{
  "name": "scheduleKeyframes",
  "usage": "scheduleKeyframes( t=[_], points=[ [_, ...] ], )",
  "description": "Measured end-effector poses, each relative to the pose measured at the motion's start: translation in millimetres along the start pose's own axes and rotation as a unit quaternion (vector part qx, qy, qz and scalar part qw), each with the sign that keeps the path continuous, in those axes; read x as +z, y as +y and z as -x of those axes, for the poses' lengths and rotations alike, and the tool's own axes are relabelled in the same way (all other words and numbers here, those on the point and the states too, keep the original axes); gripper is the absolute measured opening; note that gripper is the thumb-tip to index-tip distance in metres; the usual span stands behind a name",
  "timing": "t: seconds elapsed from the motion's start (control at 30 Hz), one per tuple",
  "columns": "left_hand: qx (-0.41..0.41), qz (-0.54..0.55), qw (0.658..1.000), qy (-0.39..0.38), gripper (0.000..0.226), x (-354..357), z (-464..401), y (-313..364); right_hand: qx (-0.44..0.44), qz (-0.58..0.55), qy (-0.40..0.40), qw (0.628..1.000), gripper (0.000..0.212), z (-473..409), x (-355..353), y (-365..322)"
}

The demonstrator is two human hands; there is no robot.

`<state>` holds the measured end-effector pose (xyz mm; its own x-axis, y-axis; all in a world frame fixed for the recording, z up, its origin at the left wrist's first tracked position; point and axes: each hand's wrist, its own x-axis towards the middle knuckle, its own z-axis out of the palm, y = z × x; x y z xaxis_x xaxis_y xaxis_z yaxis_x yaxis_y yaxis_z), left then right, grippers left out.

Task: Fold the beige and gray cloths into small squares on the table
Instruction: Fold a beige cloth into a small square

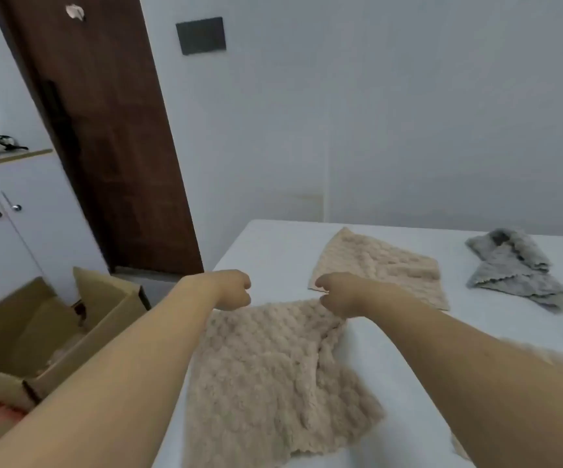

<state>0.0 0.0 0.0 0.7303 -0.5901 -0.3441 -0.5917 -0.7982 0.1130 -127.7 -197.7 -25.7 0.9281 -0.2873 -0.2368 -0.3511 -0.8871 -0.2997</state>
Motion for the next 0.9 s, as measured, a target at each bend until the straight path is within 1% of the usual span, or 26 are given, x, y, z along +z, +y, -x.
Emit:
scheduleKeyframes(
  t=[0.1,0.17,0.23,0.3,0.4,0.47,0.5,0.6,0.67,0.73,0.83,0.9],
  points=[
    [-0.01,-0.018,0.999,-0.03,0.051,20,-15,-10,0.01,0.058,-0.039,0.998,0.05,-20,19,-6],
    [-0.013,-0.038,0.998,-0.042,0.043,31,-25,-15,-0.005,0.11,-0.058,0.992,0.038,-32,28,-9],
    [-0.011,-0.039,0.998,-0.039,0.028,35,-35,-20,-0.015,0.154,-0.054,0.987,0.032,-41,31,-11],
    [-0.007,-0.037,0.999,-0.04,0.012,35,-40,-22,-0.006,0.164,-0.054,0.985,0.033,-49,30,-12],
    [-0.006,-0.018,0.997,-0.071,0.01,32,-45,-21,-0.011,0.162,-0.068,0.984,0.033,-56,30,-13],
    [-0.004,-0.016,0.996,-0.092,0.015,28,-46,-21,-0.026,0.14,-0.067,0.988,0.021,-59,30,-9],
    [0.002,-0.011,0.996,-0.093,0.017,25,-47,-21,-0.034,0.116,-0.065,0.991,0.014,-59,30,-7],
    [0.011,0.015,0.997,-0.077,0.015,12,-44,-21,-0.028,0.019,-0.074,0.997,0.014,-56,26,-3],
    [0.023,0.037,0.998,-0.033,0.013,1,-43,-23,-0.018,-0.017,-0.057,0.998,0.023,-54,17,-2],
    [0.043,0.07,0.995,0.051,0.007,-11,-43,-23,-0.013,-0.017,-0.008,1.0,0.03,-52,2,-2],
    [0.077,0.09,0.973,0.199,0.009,-37,-34,-19,-0.012,-0.013,0.102,0.995,0.025,-53,-34,-3],
    [0.098,0.074,0.95,0.286,0.009,-60,-21,-13,-0.023,-0.024,0.184,0.982,0.013,-49,-63,-3]
  ],
)
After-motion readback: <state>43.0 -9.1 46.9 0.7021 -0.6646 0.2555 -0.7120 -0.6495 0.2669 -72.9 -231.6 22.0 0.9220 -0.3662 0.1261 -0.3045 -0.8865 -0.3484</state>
